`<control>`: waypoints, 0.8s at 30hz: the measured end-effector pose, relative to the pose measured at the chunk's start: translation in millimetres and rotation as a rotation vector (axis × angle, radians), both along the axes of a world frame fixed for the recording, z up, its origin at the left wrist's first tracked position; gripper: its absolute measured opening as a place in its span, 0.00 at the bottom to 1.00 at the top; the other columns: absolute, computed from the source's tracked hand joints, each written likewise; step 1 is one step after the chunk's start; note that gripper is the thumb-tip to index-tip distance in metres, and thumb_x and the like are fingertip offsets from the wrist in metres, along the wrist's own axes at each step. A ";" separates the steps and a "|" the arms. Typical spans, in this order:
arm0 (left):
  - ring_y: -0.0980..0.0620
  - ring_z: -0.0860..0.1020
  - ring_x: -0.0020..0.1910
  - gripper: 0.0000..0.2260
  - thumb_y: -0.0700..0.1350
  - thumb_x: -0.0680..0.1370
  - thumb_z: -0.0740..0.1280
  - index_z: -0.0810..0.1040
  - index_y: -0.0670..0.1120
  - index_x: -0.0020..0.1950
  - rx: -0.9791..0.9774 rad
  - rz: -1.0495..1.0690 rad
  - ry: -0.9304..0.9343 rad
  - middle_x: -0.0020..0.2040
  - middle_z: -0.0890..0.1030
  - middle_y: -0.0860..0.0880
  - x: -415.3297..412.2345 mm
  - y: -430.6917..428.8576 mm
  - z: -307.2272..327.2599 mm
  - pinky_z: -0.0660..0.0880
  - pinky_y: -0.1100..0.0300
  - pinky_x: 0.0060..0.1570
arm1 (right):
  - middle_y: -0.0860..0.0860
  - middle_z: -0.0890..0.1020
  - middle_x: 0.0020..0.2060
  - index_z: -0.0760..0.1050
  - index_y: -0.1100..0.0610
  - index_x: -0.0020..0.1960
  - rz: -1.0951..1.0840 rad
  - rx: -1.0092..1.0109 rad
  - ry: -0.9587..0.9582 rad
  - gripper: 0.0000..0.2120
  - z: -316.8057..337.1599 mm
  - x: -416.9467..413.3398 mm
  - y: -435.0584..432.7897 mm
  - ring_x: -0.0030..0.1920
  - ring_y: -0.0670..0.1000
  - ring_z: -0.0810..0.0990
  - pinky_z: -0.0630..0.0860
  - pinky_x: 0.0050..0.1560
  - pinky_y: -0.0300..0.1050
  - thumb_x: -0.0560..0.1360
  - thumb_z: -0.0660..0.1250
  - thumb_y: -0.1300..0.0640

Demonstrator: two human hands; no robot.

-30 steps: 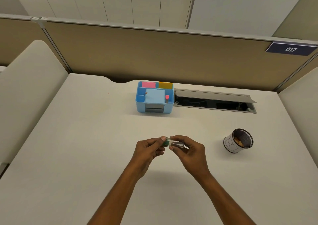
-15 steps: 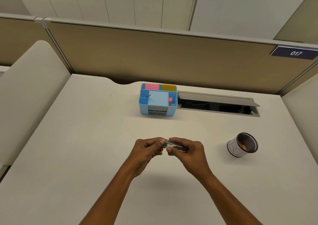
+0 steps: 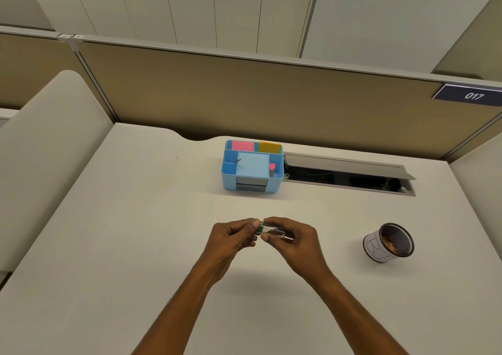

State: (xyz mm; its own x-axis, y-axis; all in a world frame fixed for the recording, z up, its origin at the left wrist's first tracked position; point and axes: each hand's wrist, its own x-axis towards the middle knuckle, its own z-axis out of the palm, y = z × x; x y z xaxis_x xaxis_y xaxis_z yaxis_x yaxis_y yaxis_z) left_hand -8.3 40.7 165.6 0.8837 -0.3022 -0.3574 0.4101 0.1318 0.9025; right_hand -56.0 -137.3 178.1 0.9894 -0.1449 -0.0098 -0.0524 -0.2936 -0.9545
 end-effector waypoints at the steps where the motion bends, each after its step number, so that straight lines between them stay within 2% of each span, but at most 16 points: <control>1: 0.48 0.86 0.43 0.15 0.55 0.68 0.77 0.89 0.52 0.52 -0.007 0.053 0.013 0.47 0.89 0.45 1.0 -1.2 -2.5 0.82 0.60 0.45 | 0.44 0.86 0.55 0.82 0.53 0.63 0.002 -0.024 0.004 0.19 -0.8 4.9 -1.0 0.53 0.43 0.86 0.83 0.55 0.36 0.73 0.78 0.61; 4: 0.47 0.87 0.44 0.15 0.55 0.68 0.77 0.88 0.54 0.52 0.003 0.161 0.035 0.47 0.90 0.45 4.8 -2.7 -10.1 0.83 0.60 0.45 | 0.45 0.83 0.58 0.80 0.55 0.66 -0.018 -0.113 -0.004 0.21 -4.2 14.9 -7.9 0.54 0.43 0.84 0.82 0.52 0.32 0.74 0.77 0.61; 7: 0.48 0.88 0.44 0.12 0.57 0.68 0.77 0.89 0.56 0.49 0.058 0.170 -0.004 0.45 0.90 0.47 10.1 -4.9 -14.0 0.84 0.59 0.46 | 0.50 0.87 0.51 0.84 0.58 0.59 -0.047 -0.193 -0.038 0.14 -11.1 20.1 -14.1 0.49 0.46 0.85 0.83 0.50 0.34 0.74 0.76 0.64; 9: 0.49 0.88 0.43 0.11 0.58 0.69 0.75 0.88 0.57 0.49 0.122 0.174 -0.049 0.44 0.90 0.50 13.6 -9.4 -15.4 0.84 0.58 0.48 | 0.50 0.88 0.48 0.85 0.59 0.57 -0.068 -0.208 -0.041 0.12 -15.3 23.8 -14.7 0.49 0.43 0.85 0.82 0.49 0.32 0.74 0.76 0.64; 13: 0.55 0.87 0.41 0.08 0.61 0.70 0.71 0.86 0.62 0.46 0.232 0.187 -0.099 0.39 0.89 0.59 21.9 -17.9 -22.4 0.81 0.66 0.44 | 0.47 0.86 0.44 0.86 0.59 0.56 -0.072 -0.244 -0.019 0.11 -21.2 37.4 -12.8 0.45 0.41 0.86 0.77 0.45 0.24 0.74 0.77 0.63; 16: 0.58 0.87 0.40 0.14 0.61 0.71 0.70 0.87 0.57 0.51 0.313 0.194 -0.123 0.35 0.87 0.62 28.9 -18.2 -32.0 0.78 0.66 0.45 | 0.47 0.86 0.46 0.85 0.59 0.58 -0.016 -0.323 0.002 0.12 -25.3 48.8 -15.1 0.41 0.43 0.85 0.77 0.44 0.23 0.74 0.76 0.62; 18: 0.56 0.87 0.41 0.16 0.58 0.75 0.71 0.87 0.51 0.56 0.386 0.191 -0.156 0.37 0.87 0.58 33.6 -18.5 -36.5 0.80 0.61 0.47 | 0.47 0.85 0.46 0.84 0.58 0.59 0.039 -0.391 0.002 0.13 -27.0 58.0 -18.4 0.40 0.43 0.84 0.77 0.44 0.23 0.75 0.76 0.61; 20: 0.52 0.87 0.43 0.15 0.55 0.78 0.70 0.86 0.48 0.59 0.421 0.204 -0.186 0.42 0.88 0.52 40.2 -20.6 -39.6 0.82 0.56 0.51 | 0.50 0.86 0.48 0.83 0.58 0.62 0.100 -0.484 0.006 0.15 -29.7 69.9 -19.9 0.42 0.45 0.82 0.76 0.46 0.26 0.75 0.75 0.60; 21: 0.51 0.87 0.44 0.16 0.53 0.78 0.70 0.85 0.47 0.61 0.432 0.217 -0.196 0.45 0.88 0.50 43.9 -22.8 -39.9 0.82 0.55 0.52 | 0.52 0.86 0.50 0.82 0.58 0.63 0.125 -0.525 0.012 0.16 -30.9 76.0 -19.6 0.44 0.46 0.82 0.77 0.49 0.30 0.76 0.75 0.59; 24: 0.48 0.85 0.47 0.18 0.52 0.78 0.70 0.83 0.44 0.64 0.517 0.271 -0.238 0.52 0.88 0.44 55.4 -29.2 -41.4 0.77 0.64 0.47 | 0.55 0.86 0.54 0.82 0.57 0.62 0.140 -0.574 0.028 0.14 -34.6 94.7 -17.2 0.50 0.52 0.83 0.83 0.55 0.48 0.77 0.74 0.58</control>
